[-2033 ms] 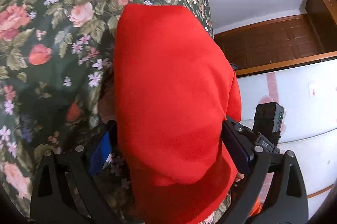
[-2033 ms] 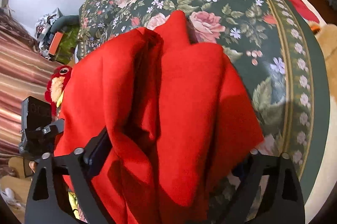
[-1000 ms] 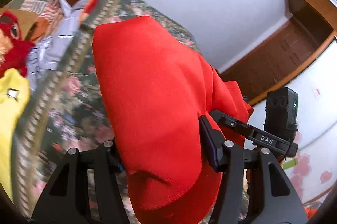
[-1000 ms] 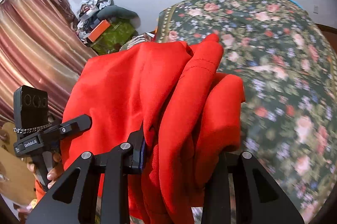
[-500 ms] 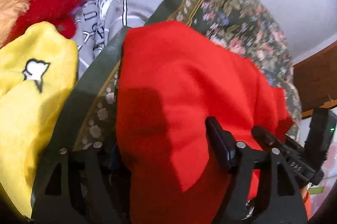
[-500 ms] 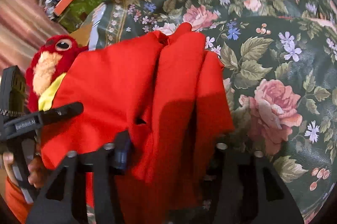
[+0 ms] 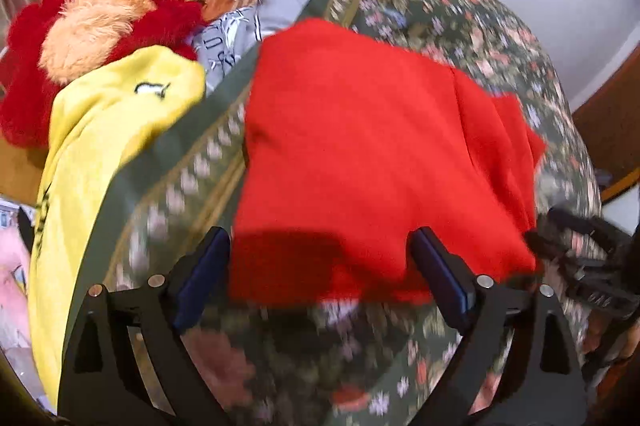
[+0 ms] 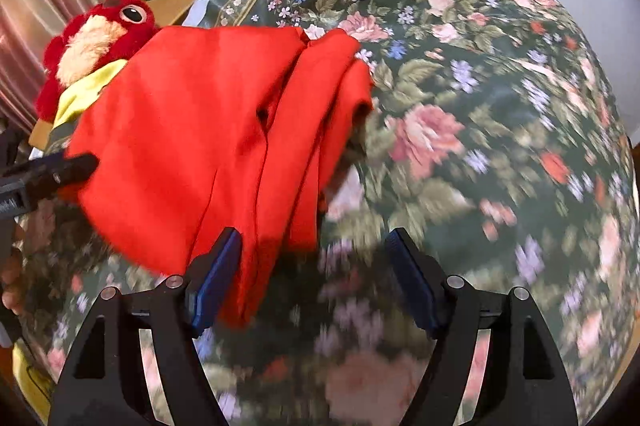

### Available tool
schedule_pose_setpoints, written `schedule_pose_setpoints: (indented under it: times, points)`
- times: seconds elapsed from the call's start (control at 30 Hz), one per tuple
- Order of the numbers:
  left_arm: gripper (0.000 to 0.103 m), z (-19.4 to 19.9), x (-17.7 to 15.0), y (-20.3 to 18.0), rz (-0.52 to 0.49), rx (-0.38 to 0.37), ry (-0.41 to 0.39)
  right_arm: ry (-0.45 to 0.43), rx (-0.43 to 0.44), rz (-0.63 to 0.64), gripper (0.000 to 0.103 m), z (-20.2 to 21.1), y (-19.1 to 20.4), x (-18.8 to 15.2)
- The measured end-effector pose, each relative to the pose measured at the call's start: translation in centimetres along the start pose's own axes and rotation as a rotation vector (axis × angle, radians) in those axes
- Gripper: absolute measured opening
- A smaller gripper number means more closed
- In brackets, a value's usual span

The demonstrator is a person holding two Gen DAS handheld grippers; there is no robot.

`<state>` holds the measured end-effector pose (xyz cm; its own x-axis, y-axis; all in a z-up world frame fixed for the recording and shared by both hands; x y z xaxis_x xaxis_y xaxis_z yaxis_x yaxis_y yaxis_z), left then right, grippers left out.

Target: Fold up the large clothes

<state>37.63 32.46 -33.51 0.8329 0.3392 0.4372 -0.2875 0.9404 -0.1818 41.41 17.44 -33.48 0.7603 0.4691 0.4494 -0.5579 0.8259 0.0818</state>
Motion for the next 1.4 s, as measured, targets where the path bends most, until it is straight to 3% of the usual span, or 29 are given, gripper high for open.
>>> schedule_pose_setpoints:
  times: [0.1, 0.27, 0.43, 0.6, 0.83, 1.03, 1.17, 1.33, 1.4]
  points:
    - [0.093, 1.5, -1.5, -0.8, -0.034, 0.05, 0.01, -0.025, 0.013, -0.016, 0.072, 2.6, 0.4, -0.5]
    - [0.093, 8.3, -2.7, -2.3, -0.011, -0.003, -0.077, -0.149, 0.066, -0.028, 0.072, 10.5, 1.8, -1.0]
    - [0.093, 18.7, -2.5, -4.5, -0.039, -0.03, -0.28, -0.333, 0.126, -0.031, 0.072, 19.8, 3.6, -1.4]
    - [0.093, 30.3, -4.1, -7.9, -0.125, -0.046, -0.541, -0.552, 0.175, -0.02, 0.072, 29.3, 5.6, -2.6]
    - [0.093, 40.7, -8.4, -11.3, -0.17, -0.061, -0.799, -0.8, 0.211, -0.003, 0.072, 38.4, 7.9, -6.2]
    - [0.093, 45.1, -12.6, -12.6, -0.188, 0.018, -0.954, -0.918, 0.227, -0.005, 0.072, 41.7, 9.7, -10.3]
    - [0.093, 45.6, -14.2, -13.0, -0.185, 0.053, -0.975, -0.93, 0.162, -0.004, 0.075, 41.7, 9.8, -11.1]
    - [0.102, 45.7, -15.1, -13.1, -0.178, 0.079, -0.975, -0.958, 0.062, 0.01, 0.1, 41.7, 10.1, -11.4]
    - [0.102, 45.6, -15.2, -13.3, -0.188, 0.076, -0.972, -0.969, 0.044, 0.018, 0.103, 41.8, 10.1, -11.4]
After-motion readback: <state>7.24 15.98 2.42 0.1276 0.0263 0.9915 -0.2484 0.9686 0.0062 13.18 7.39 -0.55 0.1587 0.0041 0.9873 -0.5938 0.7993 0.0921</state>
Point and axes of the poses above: each gripper's, at about its wrist camera, not at the fingertips, and z roughly against the way its jaws point, y to its left, x to its top, the point moved 8 cm from there along -z, roughly the way its jaws point, and after that the axes turned 1 degree about y, right-handed, at the moved point
